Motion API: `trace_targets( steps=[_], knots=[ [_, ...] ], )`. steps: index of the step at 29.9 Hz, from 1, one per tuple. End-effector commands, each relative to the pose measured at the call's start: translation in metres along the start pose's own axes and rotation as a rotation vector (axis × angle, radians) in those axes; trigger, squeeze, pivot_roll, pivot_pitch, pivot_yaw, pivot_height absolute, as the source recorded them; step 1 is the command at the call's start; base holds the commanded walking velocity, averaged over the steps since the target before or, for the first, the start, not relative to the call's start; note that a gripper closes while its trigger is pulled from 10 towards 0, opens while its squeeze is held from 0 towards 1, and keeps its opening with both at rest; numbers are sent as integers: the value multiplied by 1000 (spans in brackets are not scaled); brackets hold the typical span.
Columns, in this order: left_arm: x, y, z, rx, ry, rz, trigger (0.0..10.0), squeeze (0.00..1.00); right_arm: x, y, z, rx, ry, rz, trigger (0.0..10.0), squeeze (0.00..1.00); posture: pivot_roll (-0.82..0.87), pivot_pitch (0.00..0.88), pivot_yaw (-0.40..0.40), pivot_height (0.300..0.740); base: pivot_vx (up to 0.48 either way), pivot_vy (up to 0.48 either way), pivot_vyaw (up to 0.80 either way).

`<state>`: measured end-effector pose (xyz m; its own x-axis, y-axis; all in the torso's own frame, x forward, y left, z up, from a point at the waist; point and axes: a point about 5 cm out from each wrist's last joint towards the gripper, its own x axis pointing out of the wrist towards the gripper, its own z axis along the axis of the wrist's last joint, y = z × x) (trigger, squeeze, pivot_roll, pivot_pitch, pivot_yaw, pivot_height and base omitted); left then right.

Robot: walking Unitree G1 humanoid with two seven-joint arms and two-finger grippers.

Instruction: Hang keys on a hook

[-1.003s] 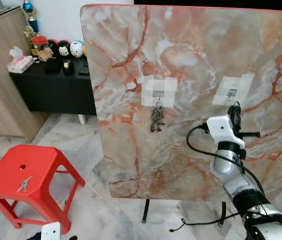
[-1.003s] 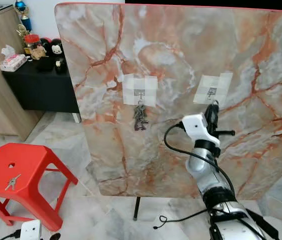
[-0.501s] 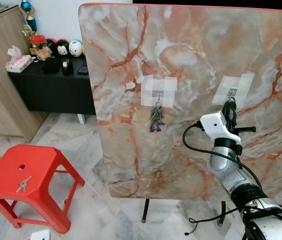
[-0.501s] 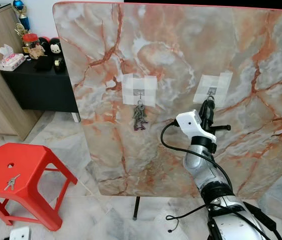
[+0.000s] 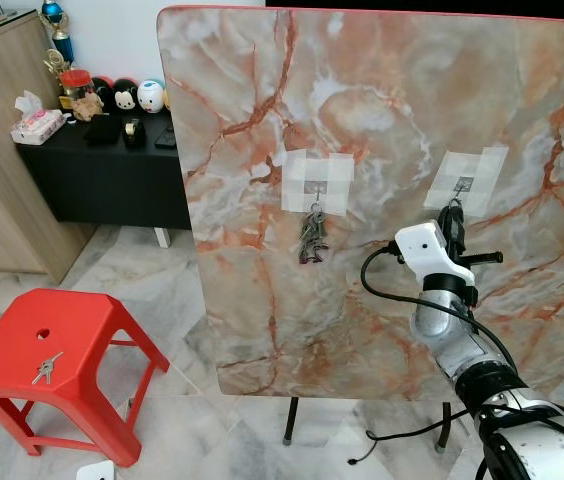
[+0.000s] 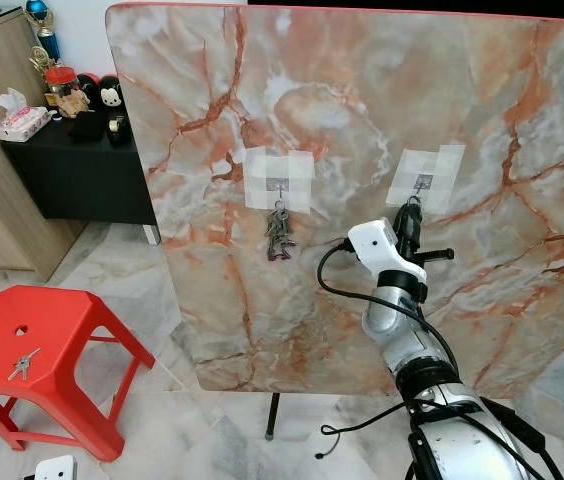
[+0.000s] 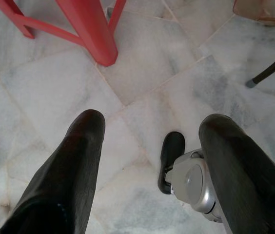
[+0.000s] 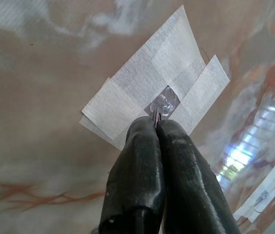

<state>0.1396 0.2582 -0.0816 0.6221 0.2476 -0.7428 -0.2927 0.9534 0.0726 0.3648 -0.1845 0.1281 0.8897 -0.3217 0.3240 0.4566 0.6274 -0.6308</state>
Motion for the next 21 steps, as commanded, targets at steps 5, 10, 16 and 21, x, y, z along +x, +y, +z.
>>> trace_targets(
  steps=[5, 10, 16, 21],
  knots=[
    [-3, 7, -6, 5, 18, 11, 10000, 0, 9, -6, 3, 7, 17, -24, 10000, 0, 171, 0, -45, 740, 0, 0, 0],
    [-4, 5, -9, 8, 14, 4, 10000, 0, 11, -9, -1, 17, 52, -37, 10000, 0, 173, 0, -44, 740, 0, 0, 0],
    [-4, -9, -14, 13, 21, -7, 10000, 0, 13, -12, -2, 5, 58, -53, 10000, 0, 174, 0, -44, 740, 0, 0, 0],
    [-3, -20, -13, 17, 24, -18, 10000, 0, 14, -12, -1, 10, 60, -49, 10000, 0, 171, 0, -42, 740, 0, 0, 0]
  ],
)
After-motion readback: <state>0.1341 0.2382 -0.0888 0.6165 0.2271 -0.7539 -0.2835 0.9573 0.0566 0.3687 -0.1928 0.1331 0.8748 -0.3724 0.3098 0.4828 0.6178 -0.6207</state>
